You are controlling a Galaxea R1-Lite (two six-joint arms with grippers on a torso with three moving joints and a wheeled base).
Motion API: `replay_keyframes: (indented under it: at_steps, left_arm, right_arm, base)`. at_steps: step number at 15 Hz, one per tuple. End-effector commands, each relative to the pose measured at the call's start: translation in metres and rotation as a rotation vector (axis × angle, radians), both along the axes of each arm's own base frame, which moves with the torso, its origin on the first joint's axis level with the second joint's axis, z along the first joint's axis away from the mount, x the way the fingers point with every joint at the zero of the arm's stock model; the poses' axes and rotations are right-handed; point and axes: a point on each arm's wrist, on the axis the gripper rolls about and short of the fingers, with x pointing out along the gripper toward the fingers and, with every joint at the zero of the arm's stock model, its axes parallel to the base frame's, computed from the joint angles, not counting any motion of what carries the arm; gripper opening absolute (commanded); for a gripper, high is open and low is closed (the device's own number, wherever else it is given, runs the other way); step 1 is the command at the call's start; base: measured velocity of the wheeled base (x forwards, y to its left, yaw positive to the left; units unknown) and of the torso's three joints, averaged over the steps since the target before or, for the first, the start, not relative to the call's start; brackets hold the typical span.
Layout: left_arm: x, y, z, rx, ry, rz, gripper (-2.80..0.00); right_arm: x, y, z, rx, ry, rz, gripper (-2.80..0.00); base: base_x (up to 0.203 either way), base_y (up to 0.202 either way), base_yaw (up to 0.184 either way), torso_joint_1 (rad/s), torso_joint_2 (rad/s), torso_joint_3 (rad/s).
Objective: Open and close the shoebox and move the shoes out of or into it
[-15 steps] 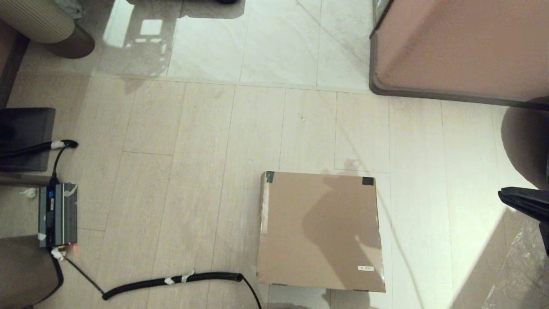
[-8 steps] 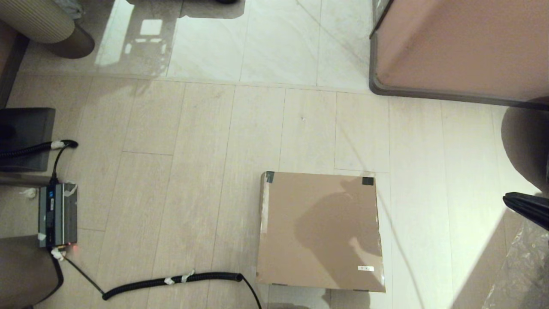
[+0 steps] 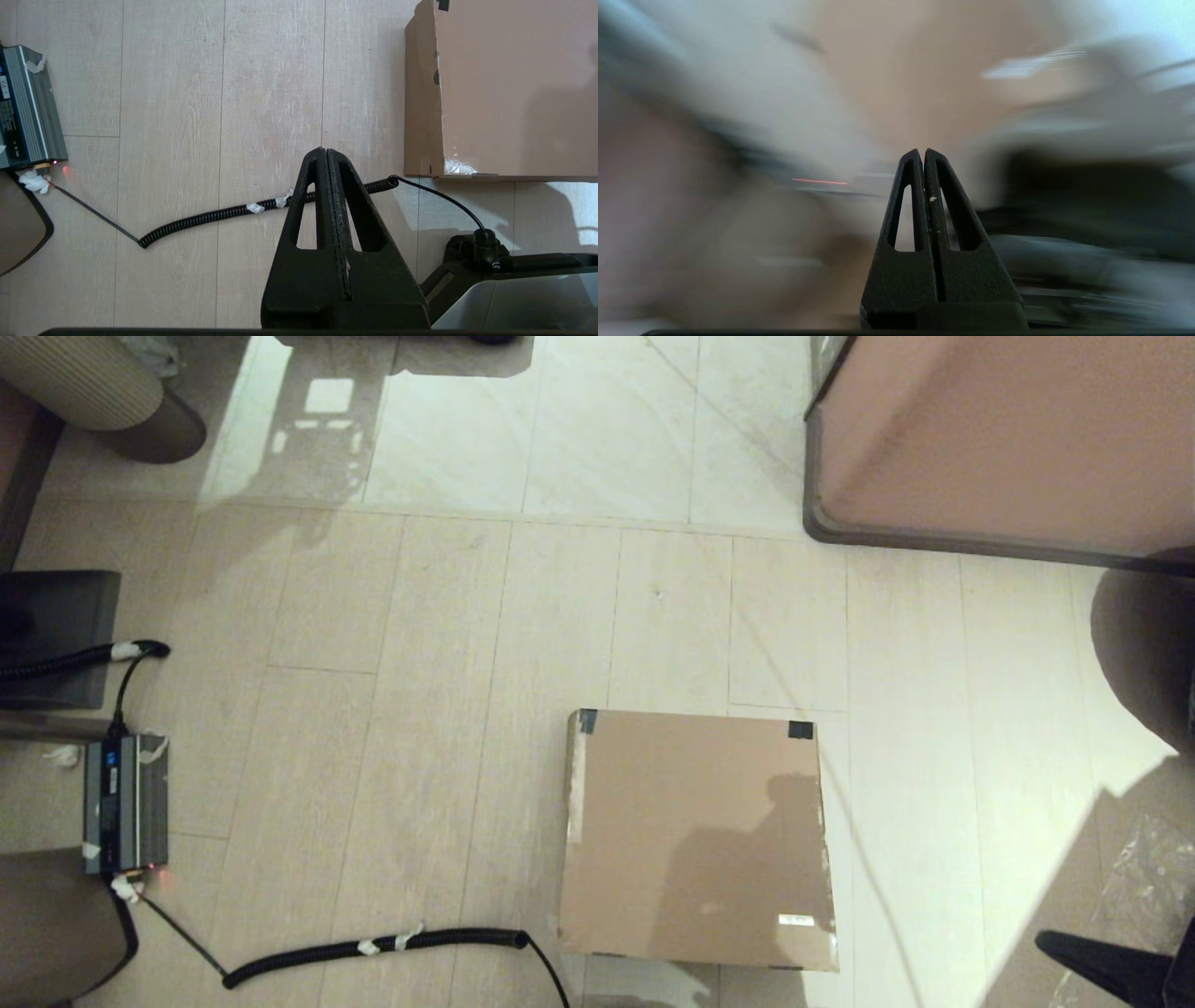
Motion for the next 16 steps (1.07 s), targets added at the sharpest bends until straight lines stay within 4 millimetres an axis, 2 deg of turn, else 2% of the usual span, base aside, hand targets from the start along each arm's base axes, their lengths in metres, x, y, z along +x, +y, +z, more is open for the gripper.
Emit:
replay_keyframes:
  at_steps: [1,3,5,9,11,16]
  left_arm:
    - [0.000,0.000,0.000,0.000,0.004,0.000,-2.80]
    - [0.000,0.000,0.000,-0.001,0.004,0.000,-2.80]
    - [0.000,0.000,0.000,-0.008,0.004,0.000,-2.80]
    - [0.000,0.000,0.000,-0.008,0.003,0.000,-2.80]
    - [0.000,0.000,0.000,-0.009,0.003,0.000,-2.80]
    - [0.000,0.000,0.000,-0.008,0.003,0.000,-2.80]
  right_arm:
    - [-0.036,0.005,-0.009,-0.471,-0.125,0.046,-2.80]
    - [-0.064,0.005,-0.025,-0.632,-0.216,0.065,-2.80]
    - [-0.085,0.003,-0.035,-0.715,-0.312,0.033,-2.80]
    - [-0.112,0.002,-0.052,-0.851,-0.515,-0.089,-2.80]
    - [-0.115,0.002,-0.057,-0.904,-0.534,-0.104,-2.80]
    - [-0.115,0.002,-0.056,-0.886,-0.537,-0.121,-2.80]
  base:
    - [0.000,0.000,0.000,0.000,0.00,0.000]
    - [0.000,0.000,0.000,0.000,0.00,0.000]
    - [0.000,0.000,0.000,0.000,0.00,0.000]
    - [0.000,0.000,0.000,0.000,0.00,0.000]
    - [0.000,0.000,0.000,0.000,0.00,0.000]
    - [0.000,0.000,0.000,0.000,0.00,0.000]
